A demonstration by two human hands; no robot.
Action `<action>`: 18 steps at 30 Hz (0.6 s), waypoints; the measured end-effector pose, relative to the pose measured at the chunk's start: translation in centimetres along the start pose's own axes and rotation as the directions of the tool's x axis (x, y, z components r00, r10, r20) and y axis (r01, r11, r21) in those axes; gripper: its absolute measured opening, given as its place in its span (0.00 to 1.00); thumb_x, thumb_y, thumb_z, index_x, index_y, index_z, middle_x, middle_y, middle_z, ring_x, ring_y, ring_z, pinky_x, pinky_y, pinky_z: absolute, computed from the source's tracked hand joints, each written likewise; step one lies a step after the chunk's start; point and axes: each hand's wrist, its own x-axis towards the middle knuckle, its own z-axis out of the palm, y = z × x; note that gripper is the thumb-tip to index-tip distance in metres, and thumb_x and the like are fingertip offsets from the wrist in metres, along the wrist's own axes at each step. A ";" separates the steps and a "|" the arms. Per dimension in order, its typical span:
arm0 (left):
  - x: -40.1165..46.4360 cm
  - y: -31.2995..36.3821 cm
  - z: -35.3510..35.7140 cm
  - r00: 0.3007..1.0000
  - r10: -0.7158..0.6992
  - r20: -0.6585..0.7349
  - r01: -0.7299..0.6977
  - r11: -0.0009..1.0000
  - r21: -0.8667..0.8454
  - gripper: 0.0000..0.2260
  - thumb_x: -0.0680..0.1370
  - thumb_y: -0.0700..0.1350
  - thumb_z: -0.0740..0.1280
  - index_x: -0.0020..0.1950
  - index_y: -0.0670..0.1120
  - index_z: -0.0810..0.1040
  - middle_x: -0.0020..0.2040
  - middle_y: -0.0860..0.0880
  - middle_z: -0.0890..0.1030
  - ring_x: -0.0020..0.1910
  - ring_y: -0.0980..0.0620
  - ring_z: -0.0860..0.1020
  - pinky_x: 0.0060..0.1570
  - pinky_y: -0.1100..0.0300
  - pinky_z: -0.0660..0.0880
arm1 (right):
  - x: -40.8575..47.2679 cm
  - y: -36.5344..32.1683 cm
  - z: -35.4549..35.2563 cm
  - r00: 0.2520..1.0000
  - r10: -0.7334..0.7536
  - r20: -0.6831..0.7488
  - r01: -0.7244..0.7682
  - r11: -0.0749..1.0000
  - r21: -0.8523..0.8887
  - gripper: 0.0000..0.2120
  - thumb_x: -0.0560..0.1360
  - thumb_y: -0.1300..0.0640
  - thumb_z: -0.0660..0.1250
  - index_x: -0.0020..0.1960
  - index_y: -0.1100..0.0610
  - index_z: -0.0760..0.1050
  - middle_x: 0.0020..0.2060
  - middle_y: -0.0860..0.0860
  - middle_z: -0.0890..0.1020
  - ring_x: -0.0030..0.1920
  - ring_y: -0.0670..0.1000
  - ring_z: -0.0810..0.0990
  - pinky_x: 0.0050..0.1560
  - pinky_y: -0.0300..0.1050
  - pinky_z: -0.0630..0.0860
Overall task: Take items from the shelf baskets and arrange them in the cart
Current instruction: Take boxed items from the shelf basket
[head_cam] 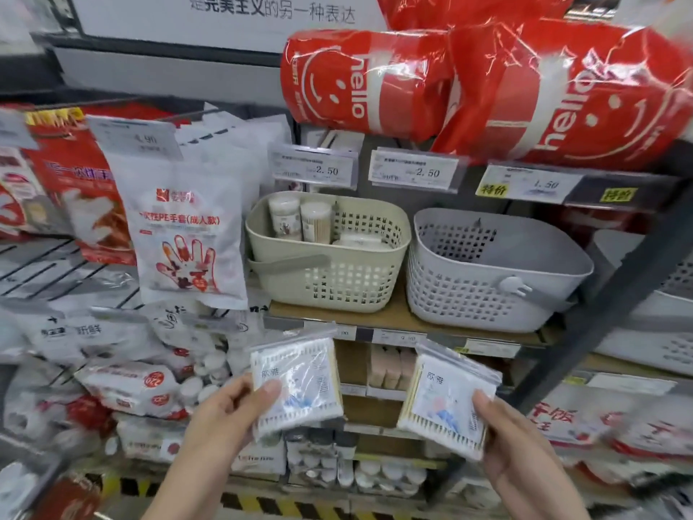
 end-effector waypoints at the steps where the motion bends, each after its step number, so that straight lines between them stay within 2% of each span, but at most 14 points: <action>1: 0.5 1.0 0.1 1.000 0.013 -0.018 -0.013 1.000 0.017 0.10 0.68 0.53 0.71 0.40 0.47 0.83 0.28 0.52 0.78 0.27 0.54 0.74 0.32 0.63 0.70 | 0.6 -0.4 0.7 1.000 -0.004 0.016 0.004 1.000 0.004 0.21 0.66 0.60 0.69 0.58 0.65 0.76 0.50 0.63 0.83 0.48 0.60 0.84 0.37 0.53 0.83; 3: 1.9 2.8 -0.2 0.997 0.054 -0.058 -0.051 0.998 0.041 0.07 0.73 0.49 0.70 0.38 0.47 0.81 0.22 0.56 0.71 0.20 0.59 0.66 0.22 0.67 0.64 | 2.0 -1.2 2.3 0.999 -0.024 0.036 0.024 1.000 0.007 0.21 0.66 0.60 0.69 0.58 0.66 0.77 0.50 0.63 0.83 0.48 0.60 0.84 0.37 0.52 0.83; 4: 2.8 3.6 -0.4 0.995 0.081 -0.066 -0.078 0.996 0.046 0.07 0.72 0.49 0.69 0.42 0.46 0.82 0.23 0.55 0.71 0.20 0.59 0.67 0.23 0.66 0.64 | 2.7 -1.7 3.2 0.998 -0.041 0.041 0.041 0.999 0.005 0.21 0.66 0.60 0.69 0.58 0.66 0.77 0.50 0.63 0.83 0.48 0.60 0.84 0.37 0.52 0.83; 6: 4.7 5.4 -0.6 0.986 0.152 -0.061 -0.148 0.986 0.074 0.12 0.70 0.51 0.69 0.48 0.45 0.82 0.27 0.49 0.76 0.26 0.56 0.73 0.32 0.61 0.68 | 4.1 -2.6 4.8 0.995 -0.084 0.052 0.084 0.996 0.011 0.22 0.66 0.59 0.69 0.58 0.66 0.76 0.51 0.63 0.83 0.46 0.59 0.85 0.34 0.49 0.82; 7: 5.8 6.3 -0.5 0.981 0.176 -0.075 -0.172 0.983 0.064 0.12 0.71 0.49 0.69 0.50 0.45 0.81 0.32 0.47 0.81 0.30 0.54 0.77 0.37 0.60 0.72 | 4.9 -3.0 5.6 0.993 -0.108 0.056 0.107 0.994 0.024 0.21 0.66 0.59 0.69 0.58 0.66 0.77 0.51 0.63 0.83 0.47 0.59 0.85 0.34 0.48 0.82; 8: 7.0 7.3 -0.2 0.976 0.201 -0.085 -0.198 0.979 0.050 0.10 0.72 0.46 0.69 0.51 0.45 0.81 0.36 0.48 0.84 0.32 0.56 0.80 0.37 0.63 0.74 | 5.6 -3.6 6.4 0.989 -0.133 0.059 0.130 0.990 0.045 0.21 0.66 0.59 0.69 0.57 0.66 0.77 0.51 0.63 0.83 0.48 0.58 0.84 0.36 0.49 0.83; 11: 10.8 9.7 0.7 0.943 0.327 -0.067 -0.317 0.940 0.129 0.07 0.75 0.43 0.68 0.53 0.44 0.79 0.39 0.54 0.84 0.31 0.63 0.79 0.28 0.73 0.72 | 8.2 -5.5 9.0 0.978 -0.203 0.055 0.197 0.976 0.088 0.20 0.67 0.59 0.69 0.57 0.66 0.77 0.51 0.61 0.84 0.50 0.57 0.84 0.44 0.51 0.83; 14: 14.4 11.7 1.5 0.892 0.445 -0.081 -0.419 0.880 0.225 0.07 0.75 0.46 0.68 0.52 0.46 0.78 0.40 0.55 0.84 0.36 0.64 0.80 0.30 0.74 0.72 | 10.6 -6.9 11.5 0.960 -0.273 0.055 0.268 0.960 0.086 0.17 0.68 0.59 0.68 0.56 0.64 0.75 0.51 0.59 0.84 0.50 0.55 0.84 0.43 0.49 0.83; 16: 16.5 12.7 1.9 0.862 0.500 -0.085 -0.452 0.833 0.319 0.06 0.76 0.49 0.68 0.49 0.47 0.77 0.38 0.57 0.81 0.35 0.65 0.79 0.31 0.72 0.71 | 12.5 -7.3 12.9 0.950 -0.307 0.048 0.303 0.950 0.071 0.13 0.71 0.60 0.68 0.54 0.61 0.75 0.51 0.58 0.84 0.51 0.56 0.84 0.42 0.49 0.83; 18: 18.2 13.5 2.3 0.834 0.548 -0.068 -0.475 0.775 0.416 0.07 0.76 0.51 0.68 0.44 0.49 0.74 0.33 0.59 0.77 0.32 0.65 0.75 0.31 0.71 0.67 | 14.2 -7.6 14.2 0.938 -0.344 0.041 0.339 0.937 0.086 0.10 0.72 0.61 0.68 0.54 0.60 0.76 0.52 0.59 0.84 0.54 0.57 0.83 0.48 0.52 0.82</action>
